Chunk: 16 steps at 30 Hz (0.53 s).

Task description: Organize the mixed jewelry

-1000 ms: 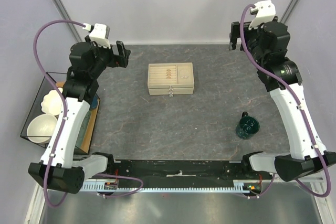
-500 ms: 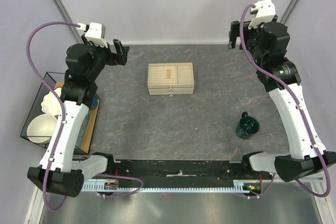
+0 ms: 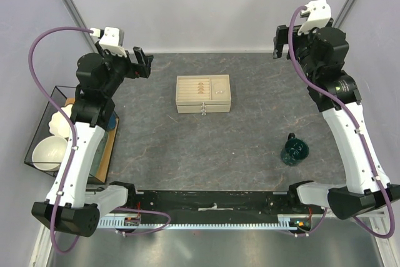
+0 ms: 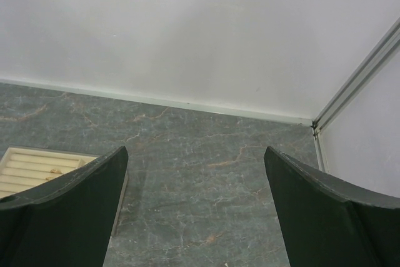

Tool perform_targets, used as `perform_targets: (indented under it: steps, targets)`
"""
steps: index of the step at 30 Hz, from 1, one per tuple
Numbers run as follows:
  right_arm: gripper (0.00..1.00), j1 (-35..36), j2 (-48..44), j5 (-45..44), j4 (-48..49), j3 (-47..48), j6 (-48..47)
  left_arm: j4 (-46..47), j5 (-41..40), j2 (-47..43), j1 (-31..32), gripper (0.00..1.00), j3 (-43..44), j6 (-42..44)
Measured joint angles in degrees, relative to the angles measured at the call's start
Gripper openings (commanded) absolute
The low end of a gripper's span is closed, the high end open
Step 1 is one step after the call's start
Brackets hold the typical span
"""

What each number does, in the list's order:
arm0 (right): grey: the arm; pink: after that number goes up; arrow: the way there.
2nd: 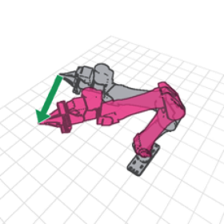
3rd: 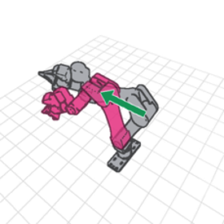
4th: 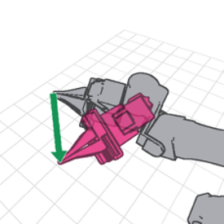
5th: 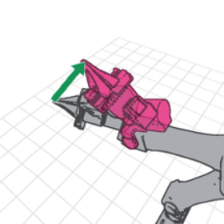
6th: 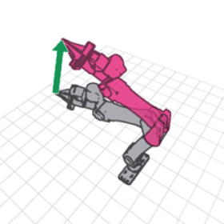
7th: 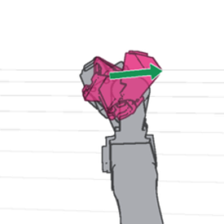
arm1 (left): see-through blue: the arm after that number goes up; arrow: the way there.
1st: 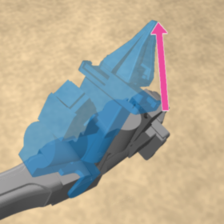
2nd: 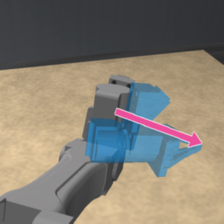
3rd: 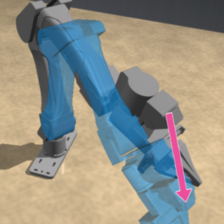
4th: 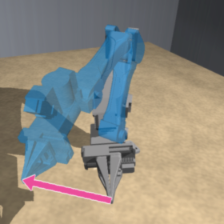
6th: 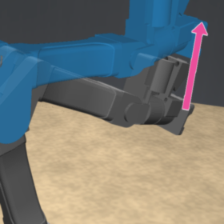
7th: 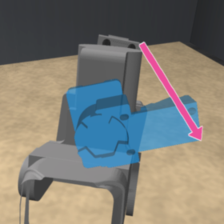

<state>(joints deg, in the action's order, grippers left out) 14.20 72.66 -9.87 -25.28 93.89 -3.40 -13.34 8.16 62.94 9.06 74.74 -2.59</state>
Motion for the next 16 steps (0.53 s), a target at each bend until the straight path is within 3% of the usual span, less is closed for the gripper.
perform_targets:
  steps: [16]
  targets:
    - [0.98,0.0,-0.22,0.11,0.0,0.02,-0.04,1.49,1.01,0.0,0.0,0.94,-1.66,-0.83]
